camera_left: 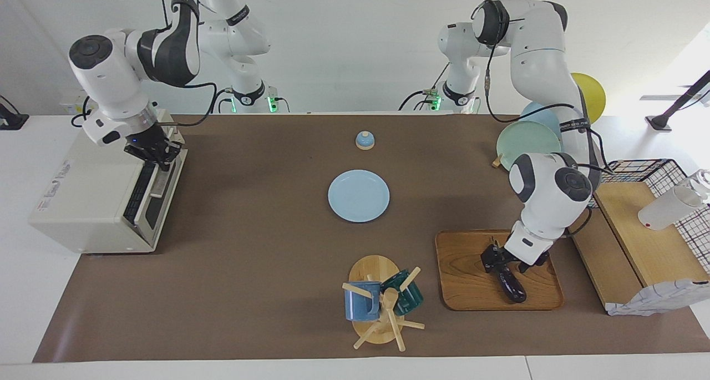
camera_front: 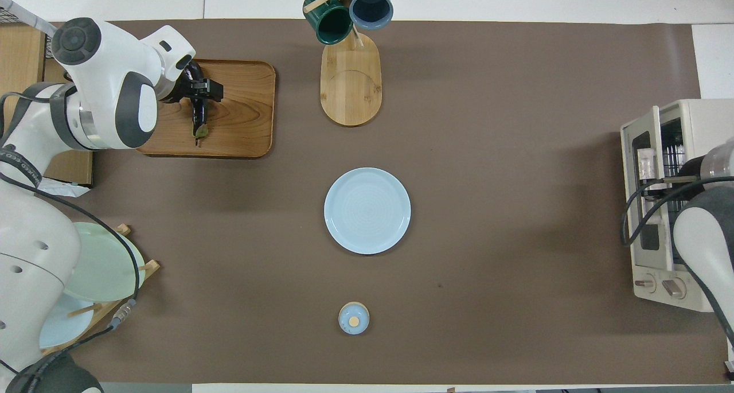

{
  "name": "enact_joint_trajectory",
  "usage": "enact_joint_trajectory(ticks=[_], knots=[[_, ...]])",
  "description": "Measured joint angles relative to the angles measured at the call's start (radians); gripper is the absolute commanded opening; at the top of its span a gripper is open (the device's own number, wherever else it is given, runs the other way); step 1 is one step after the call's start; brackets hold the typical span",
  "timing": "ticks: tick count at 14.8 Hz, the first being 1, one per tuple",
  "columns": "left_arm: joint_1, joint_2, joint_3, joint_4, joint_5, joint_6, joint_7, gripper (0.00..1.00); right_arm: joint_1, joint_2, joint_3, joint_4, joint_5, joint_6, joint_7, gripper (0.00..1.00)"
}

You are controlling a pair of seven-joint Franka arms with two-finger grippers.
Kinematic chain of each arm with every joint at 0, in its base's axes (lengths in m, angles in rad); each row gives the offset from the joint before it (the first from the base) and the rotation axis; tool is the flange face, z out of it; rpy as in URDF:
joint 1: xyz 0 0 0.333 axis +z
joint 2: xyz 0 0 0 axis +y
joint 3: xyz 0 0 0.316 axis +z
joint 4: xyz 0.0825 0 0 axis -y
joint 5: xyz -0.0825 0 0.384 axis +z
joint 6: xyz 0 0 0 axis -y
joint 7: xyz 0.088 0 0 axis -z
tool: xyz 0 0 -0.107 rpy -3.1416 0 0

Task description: Put eggplant into oven

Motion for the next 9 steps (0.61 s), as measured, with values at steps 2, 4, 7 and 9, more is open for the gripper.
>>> enact_joint_trajectory(ticks=[2,4,7,9], knots=[[-0.003,0.000,0.000,-0.007,-0.002,0.000,0.000,0.84,0.024,0.003,0.003,-0.021,0.007,0.028,0.008,0.00],[-0.004,0.000,0.000,-0.007,-0.002,0.000,0.000,0.67,0.041,0.011,0.007,-0.036,0.015,0.054,0.012,0.00],[-0.004,0.000,0.001,-0.008,-0.002,0.000,0.000,0.22,0.061,0.041,0.016,-0.058,0.036,0.114,0.017,0.00],[-0.004,-0.001,0.002,-0.008,-0.002,0.000,0.000,0.00,0.079,0.065,0.023,-0.078,0.041,0.159,0.017,0.00]])
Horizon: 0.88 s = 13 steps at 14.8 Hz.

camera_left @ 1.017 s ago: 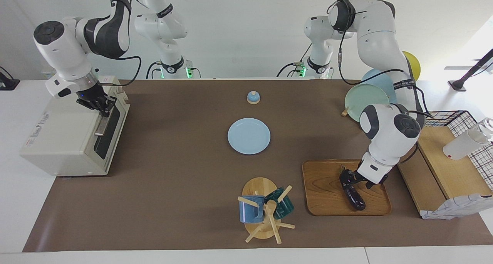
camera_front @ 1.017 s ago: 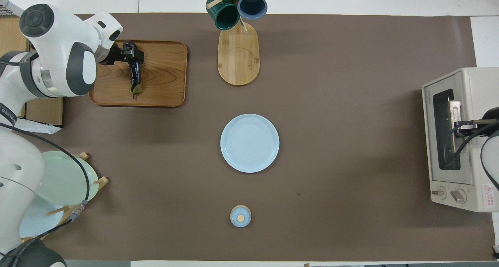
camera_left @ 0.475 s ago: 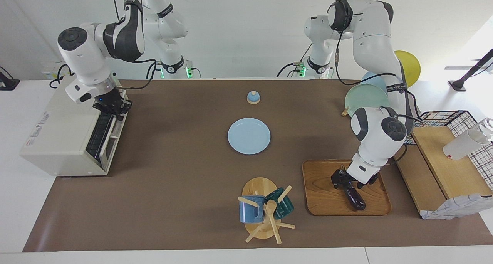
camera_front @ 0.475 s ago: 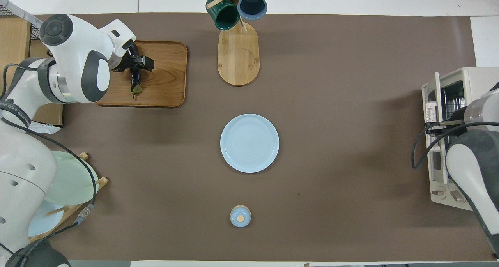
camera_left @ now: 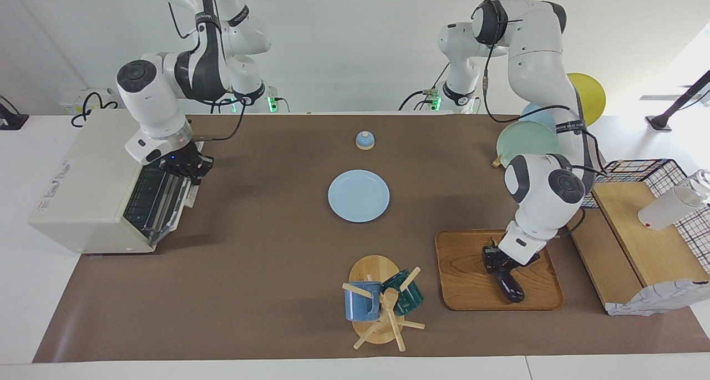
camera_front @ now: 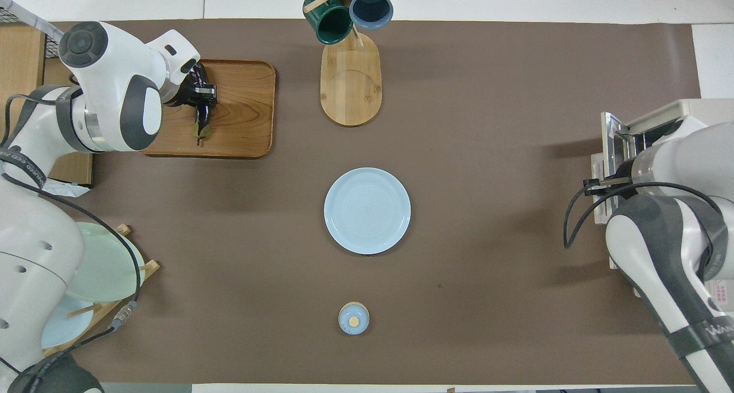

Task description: Put eggplant into oven

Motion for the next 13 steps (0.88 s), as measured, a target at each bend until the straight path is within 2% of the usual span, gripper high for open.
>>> enact_joint_trajectory(ticks=[3,5,9,11,13], knots=[[0.001,-0.005,0.002,0.007,-0.001,-0.024,0.000,0.00,0.032,0.051,0.000,-0.030,-0.001,0.099,0.000,0.00],[0.002,-0.028,0.002,0.025,-0.019,-0.083,-0.006,0.00,0.038,0.066,0.003,-0.050,-0.001,0.144,0.000,0.00],[-0.016,-0.192,-0.005,0.036,-0.056,-0.329,-0.124,0.00,0.044,0.071,0.004,-0.093,-0.001,0.225,0.001,0.00],[-0.073,-0.276,-0.009,0.026,-0.059,-0.435,-0.228,0.00,0.049,0.092,0.004,-0.114,-0.002,0.274,0.024,0.00],[-0.161,-0.331,-0.012,-0.007,-0.061,-0.466,-0.346,0.00,0.052,0.118,0.004,-0.117,-0.004,0.297,0.046,0.00]])
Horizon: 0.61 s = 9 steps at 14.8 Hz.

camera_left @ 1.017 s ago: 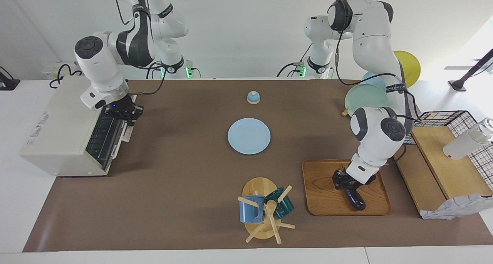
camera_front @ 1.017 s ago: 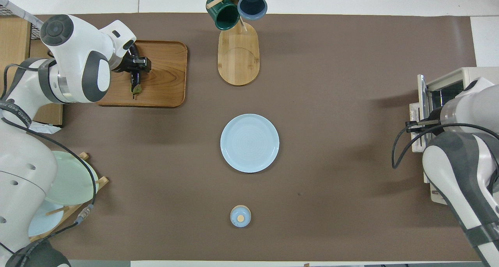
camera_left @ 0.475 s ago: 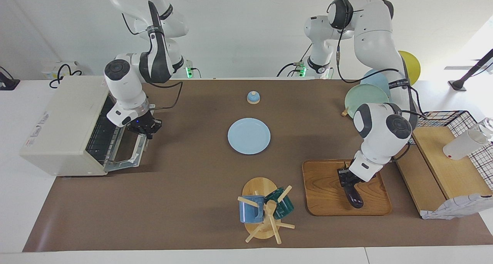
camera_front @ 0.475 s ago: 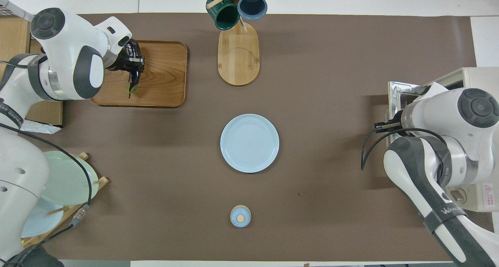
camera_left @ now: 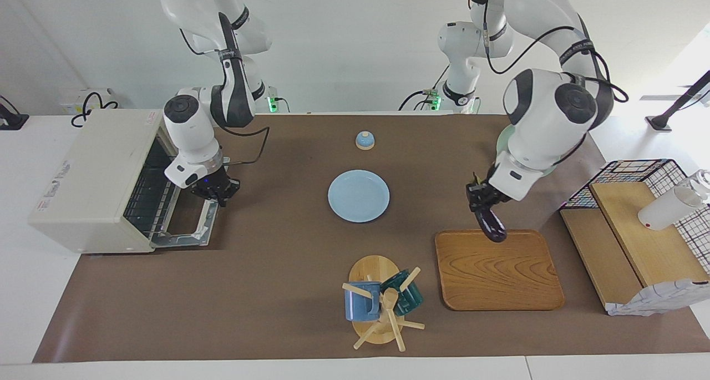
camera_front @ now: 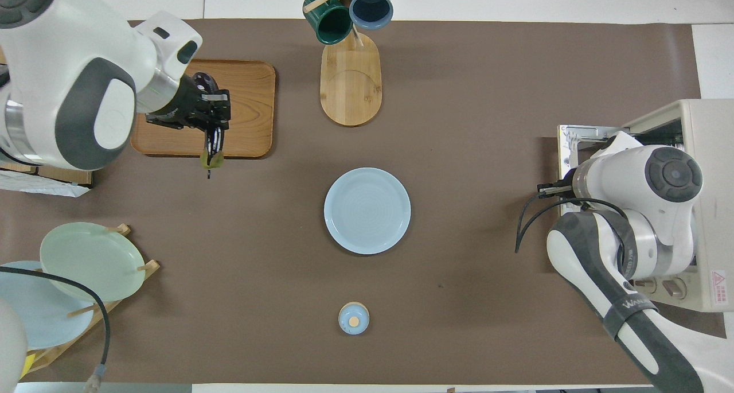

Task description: Put eggplant into oven

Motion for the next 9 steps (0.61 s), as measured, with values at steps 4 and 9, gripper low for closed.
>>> enact_joint_trajectory(ticks=[4,9], knots=[[-0.173,-0.040,-0.003,-0.102,-0.020,0.055,-0.177,0.00,0.001,0.011,-0.004,0.000,0.039,0.008,0.023,0.00],[-0.332,-0.103,-0.004,-0.404,-0.024,0.413,-0.263,0.00,0.061,0.011,-0.012,0.019,0.134,0.009,0.031,0.00]])
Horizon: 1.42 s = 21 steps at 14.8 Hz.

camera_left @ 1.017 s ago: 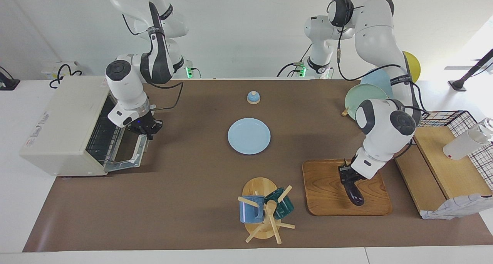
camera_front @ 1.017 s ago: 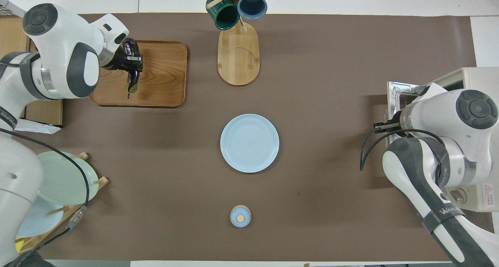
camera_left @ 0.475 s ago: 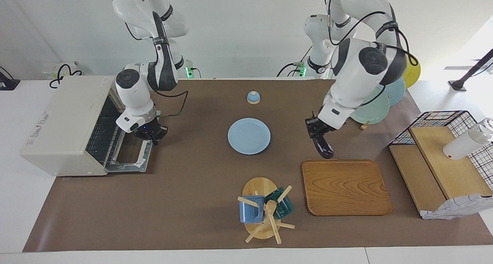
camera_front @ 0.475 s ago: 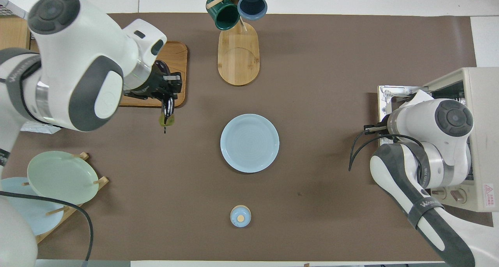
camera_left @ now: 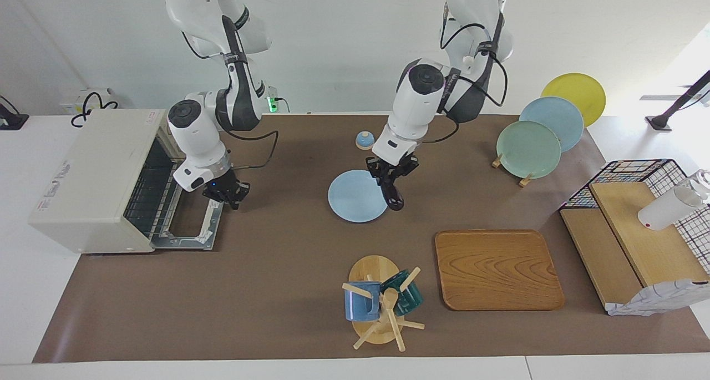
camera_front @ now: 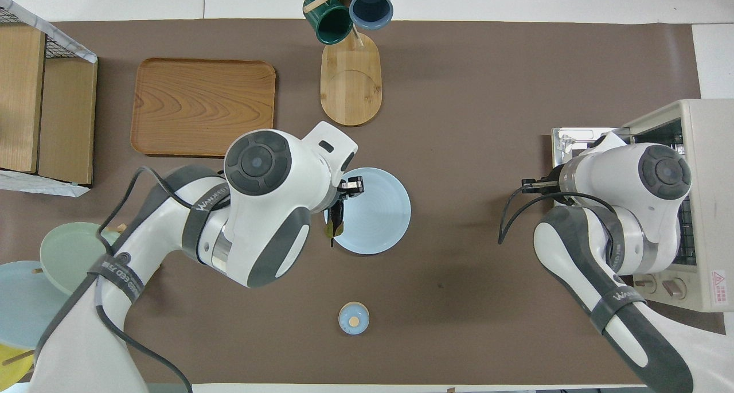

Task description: Put eggplant into oven

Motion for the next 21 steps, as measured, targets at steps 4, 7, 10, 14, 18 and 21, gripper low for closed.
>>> enact_joint_trajectory(ticks=[4,7,10,14,18,21], knots=[[-0.054,0.016,0.000,-0.074,-0.031,0.130,-0.009,0.00,0.014,0.002,0.000,0.032,0.000,-0.002,0.002,0.56],[-0.087,0.058,0.001,-0.077,-0.033,0.201,-0.033,0.00,0.023,0.007,-0.001,0.057,0.000,-0.019,0.002,0.68],[-0.099,0.105,0.002,-0.077,-0.033,0.263,-0.038,0.00,0.030,0.012,-0.001,0.073,0.000,-0.030,0.002,0.88],[-0.109,0.121,0.002,-0.076,-0.033,0.281,-0.039,0.42,0.030,0.019,-0.001,0.086,0.000,-0.030,0.002,1.00],[-0.104,0.115,0.014,-0.068,-0.034,0.262,-0.040,1.00,0.031,0.019,-0.001,0.098,0.000,-0.050,0.002,1.00],[-0.019,0.071,0.027,-0.013,-0.034,0.116,0.011,1.00,0.036,0.022,-0.001,0.111,0.000,-0.069,0.002,1.00]])
